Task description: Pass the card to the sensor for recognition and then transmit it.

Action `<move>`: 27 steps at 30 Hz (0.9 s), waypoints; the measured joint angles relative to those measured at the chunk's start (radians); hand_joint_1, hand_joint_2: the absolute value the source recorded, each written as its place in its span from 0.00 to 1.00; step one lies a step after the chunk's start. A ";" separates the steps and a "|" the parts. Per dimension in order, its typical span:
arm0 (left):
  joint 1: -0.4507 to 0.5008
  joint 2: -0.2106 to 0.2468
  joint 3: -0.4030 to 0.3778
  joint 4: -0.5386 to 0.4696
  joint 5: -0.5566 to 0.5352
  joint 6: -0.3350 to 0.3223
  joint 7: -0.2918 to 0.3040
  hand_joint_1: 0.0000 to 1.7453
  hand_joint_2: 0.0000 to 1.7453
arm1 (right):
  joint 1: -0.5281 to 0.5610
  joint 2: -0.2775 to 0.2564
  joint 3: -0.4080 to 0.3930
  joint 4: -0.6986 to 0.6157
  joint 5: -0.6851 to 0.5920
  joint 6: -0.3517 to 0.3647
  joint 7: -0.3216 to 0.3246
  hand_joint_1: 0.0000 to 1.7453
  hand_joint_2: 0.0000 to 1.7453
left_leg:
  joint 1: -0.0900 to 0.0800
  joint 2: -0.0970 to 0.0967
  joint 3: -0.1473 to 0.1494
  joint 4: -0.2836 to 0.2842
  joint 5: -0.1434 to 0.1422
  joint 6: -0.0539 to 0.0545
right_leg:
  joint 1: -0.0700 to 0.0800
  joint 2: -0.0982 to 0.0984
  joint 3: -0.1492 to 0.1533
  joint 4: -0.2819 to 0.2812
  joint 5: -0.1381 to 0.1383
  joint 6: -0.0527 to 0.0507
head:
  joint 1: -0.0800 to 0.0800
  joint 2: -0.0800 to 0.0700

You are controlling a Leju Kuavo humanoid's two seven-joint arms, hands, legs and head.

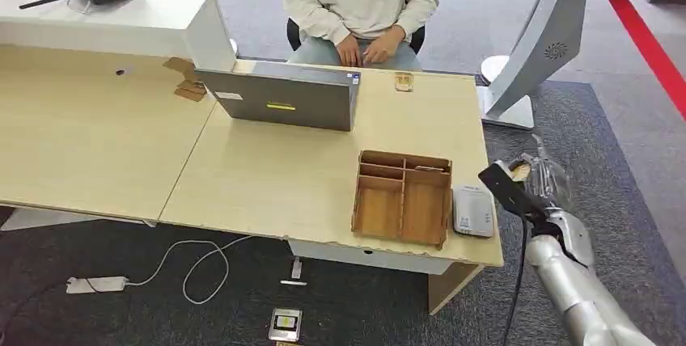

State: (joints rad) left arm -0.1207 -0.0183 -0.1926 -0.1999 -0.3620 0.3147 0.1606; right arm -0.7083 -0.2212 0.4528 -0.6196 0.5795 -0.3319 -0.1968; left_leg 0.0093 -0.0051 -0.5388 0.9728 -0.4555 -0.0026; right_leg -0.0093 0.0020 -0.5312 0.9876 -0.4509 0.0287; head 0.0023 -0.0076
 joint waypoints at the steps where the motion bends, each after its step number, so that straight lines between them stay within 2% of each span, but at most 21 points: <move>1: 0.000 0.000 0.000 0.000 -0.002 0.000 -0.005 0.00 0.00 | -0.014 0.002 -0.007 -0.019 -0.004 0.007 0.007 1.00 1.00 | 0.000 0.000 0.000 0.000 0.000 0.000 | 0.000 0.000 0.000 0.000 0.000 0.000 | 0.000 0.000; 10: -0.001 0.001 -0.025 0.000 -0.023 -0.001 -0.045 0.00 0.00 | -0.123 0.031 -0.026 -0.121 0.023 0.025 0.034 1.00 1.00 | 0.000 0.000 0.000 0.000 0.000 0.000 | 0.000 0.000 0.000 0.000 0.000 0.000 | 0.000 0.000; 19: -0.001 0.005 -0.046 0.000 -0.043 -0.001 -0.053 0.00 0.00 | -0.147 0.048 -0.030 -0.157 0.053 0.040 0.037 1.00 1.00 | 0.000 0.000 0.000 0.000 0.000 0.000 | 0.000 0.000 0.000 0.000 0.000 0.000 | 0.000 0.000; 27: -0.004 0.025 -0.104 0.000 -0.100 -0.008 -0.081 0.00 0.00 | -0.205 0.134 0.002 -0.111 0.218 0.123 0.039 1.00 1.00 | 0.002 0.000 -0.001 -0.001 0.000 -0.001 | 0.002 0.000 -0.001 0.001 -0.001 -0.001 | 0.000 0.000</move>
State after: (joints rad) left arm -0.1249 0.0065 -0.2964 -0.2003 -0.4619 0.3063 0.0793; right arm -0.9131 -0.0877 0.4551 -0.7305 0.7979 -0.2091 -0.1575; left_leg 0.0111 -0.0050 -0.5399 0.9721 -0.4552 -0.0032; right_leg -0.0077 0.0019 -0.5324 0.9882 -0.4514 0.0278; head 0.0023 -0.0076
